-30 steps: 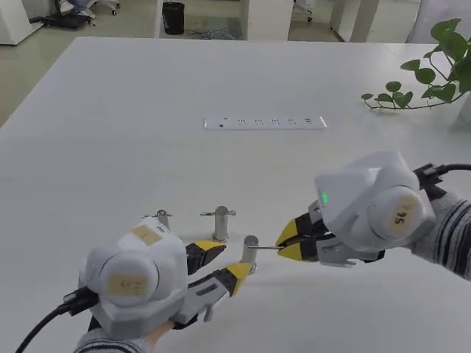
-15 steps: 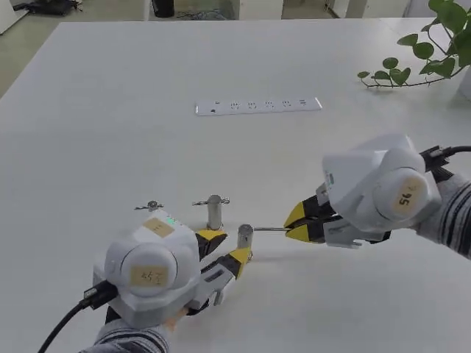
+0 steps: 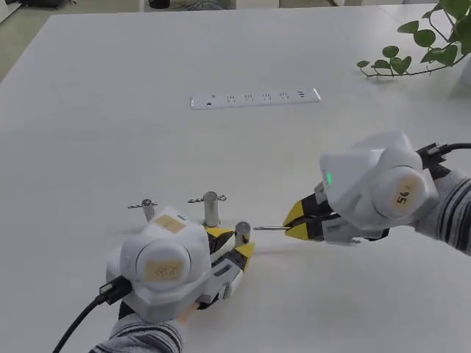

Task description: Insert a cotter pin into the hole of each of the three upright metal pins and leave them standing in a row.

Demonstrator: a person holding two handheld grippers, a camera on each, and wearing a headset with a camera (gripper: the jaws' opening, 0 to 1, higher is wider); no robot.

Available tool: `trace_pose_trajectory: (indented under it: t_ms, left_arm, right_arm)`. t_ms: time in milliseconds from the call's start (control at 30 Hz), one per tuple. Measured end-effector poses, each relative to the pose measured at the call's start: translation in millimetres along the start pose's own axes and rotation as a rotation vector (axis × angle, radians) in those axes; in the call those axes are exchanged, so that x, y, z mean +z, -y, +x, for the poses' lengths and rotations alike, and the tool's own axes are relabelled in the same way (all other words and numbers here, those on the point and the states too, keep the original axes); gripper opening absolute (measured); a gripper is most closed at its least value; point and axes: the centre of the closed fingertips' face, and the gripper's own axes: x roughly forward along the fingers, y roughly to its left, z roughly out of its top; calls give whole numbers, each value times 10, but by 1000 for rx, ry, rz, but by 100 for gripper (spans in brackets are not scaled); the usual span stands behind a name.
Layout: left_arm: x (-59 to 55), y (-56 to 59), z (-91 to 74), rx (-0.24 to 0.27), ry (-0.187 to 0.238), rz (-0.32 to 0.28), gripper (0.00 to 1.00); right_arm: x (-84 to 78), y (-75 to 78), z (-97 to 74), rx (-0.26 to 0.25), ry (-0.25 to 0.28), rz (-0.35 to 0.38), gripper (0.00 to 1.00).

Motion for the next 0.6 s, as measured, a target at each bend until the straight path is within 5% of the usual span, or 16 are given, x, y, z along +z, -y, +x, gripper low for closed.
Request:
trace_pose_trajectory:
  t_ms: [600]
  left_arm:
    - [-70,11,54,-12,-29,3,10]
  right_arm:
    - [60,9,41,24,5,-34,0]
